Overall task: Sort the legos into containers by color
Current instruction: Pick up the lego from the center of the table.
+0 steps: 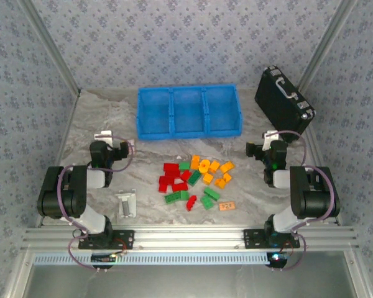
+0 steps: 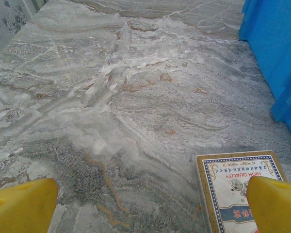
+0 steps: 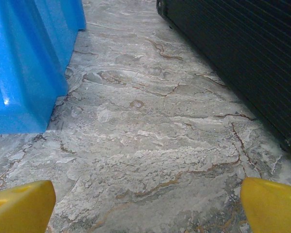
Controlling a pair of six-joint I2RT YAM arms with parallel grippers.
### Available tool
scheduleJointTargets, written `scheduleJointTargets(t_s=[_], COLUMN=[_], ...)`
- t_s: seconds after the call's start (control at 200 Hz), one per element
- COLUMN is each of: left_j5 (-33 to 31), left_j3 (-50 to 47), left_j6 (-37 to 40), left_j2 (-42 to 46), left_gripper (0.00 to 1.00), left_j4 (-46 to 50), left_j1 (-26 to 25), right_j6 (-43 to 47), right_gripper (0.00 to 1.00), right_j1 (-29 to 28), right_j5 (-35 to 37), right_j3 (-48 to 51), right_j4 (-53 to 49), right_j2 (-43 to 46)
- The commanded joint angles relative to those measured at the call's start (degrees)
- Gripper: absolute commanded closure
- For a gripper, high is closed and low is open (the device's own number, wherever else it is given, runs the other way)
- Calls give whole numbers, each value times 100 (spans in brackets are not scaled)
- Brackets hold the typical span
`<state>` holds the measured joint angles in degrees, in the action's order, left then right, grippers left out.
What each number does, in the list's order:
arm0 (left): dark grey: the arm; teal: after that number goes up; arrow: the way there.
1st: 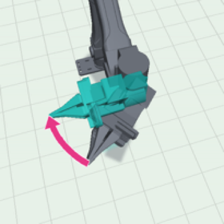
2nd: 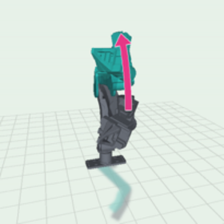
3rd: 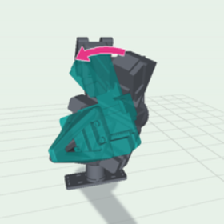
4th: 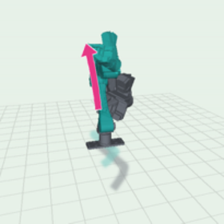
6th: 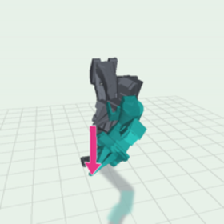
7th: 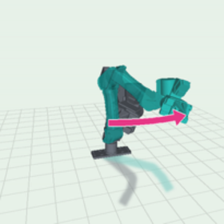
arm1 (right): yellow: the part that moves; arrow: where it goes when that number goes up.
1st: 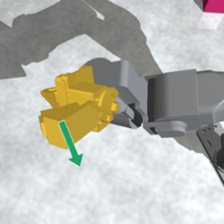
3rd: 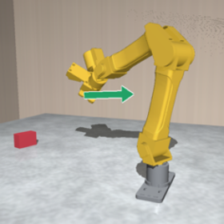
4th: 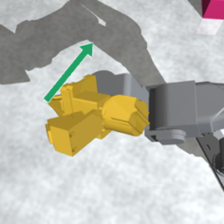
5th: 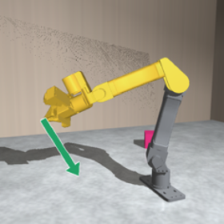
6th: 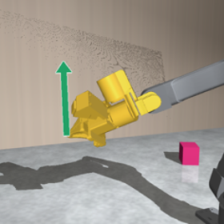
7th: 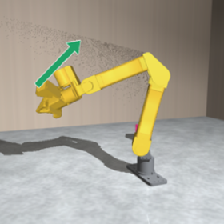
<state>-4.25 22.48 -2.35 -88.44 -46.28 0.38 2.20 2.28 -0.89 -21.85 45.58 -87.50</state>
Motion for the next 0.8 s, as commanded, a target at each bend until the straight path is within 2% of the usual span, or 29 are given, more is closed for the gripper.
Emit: scheduleJointTargets(t_s=[0.0, 0.305, 0.495, 0.56, 0.605, 0.7, 0.795], left_j5=[100, 115, 510, 370, -136, -1266, -1445], left_j3=[126, 138, 125, 222, 551, 1131, 1877], left_j6=[77, 78, -22, -74, -132, -14, -226], left_j2=[55, 51, 64, 158, 546, 1608, 2494], left_gripper=[0, 0, 0, 0, 0, 0, 0], left_j4=[-12, 5, -3, 157, 1109, 2535, 3924], left_j1=[23, 39, 229, 226, 153, -360, -718], right_j6=[-35, -36, -50, -44, -62, -288, -560], right_gripper=[1, 1, 1, 1, 2, 4, 1], right_j1=[18, 14, 35, 27, 14, 123, 1], right_j5=[-22, -25, -67, -27, -3, -172, -526], right_j3=[-84, -90, -117, -126, -424, -1454, -2262], right_j4=[6, 8, -39, -28, -653, -3044, -4614], right_j2=[40, 40, 31, 71, 349, 1246, 1882])
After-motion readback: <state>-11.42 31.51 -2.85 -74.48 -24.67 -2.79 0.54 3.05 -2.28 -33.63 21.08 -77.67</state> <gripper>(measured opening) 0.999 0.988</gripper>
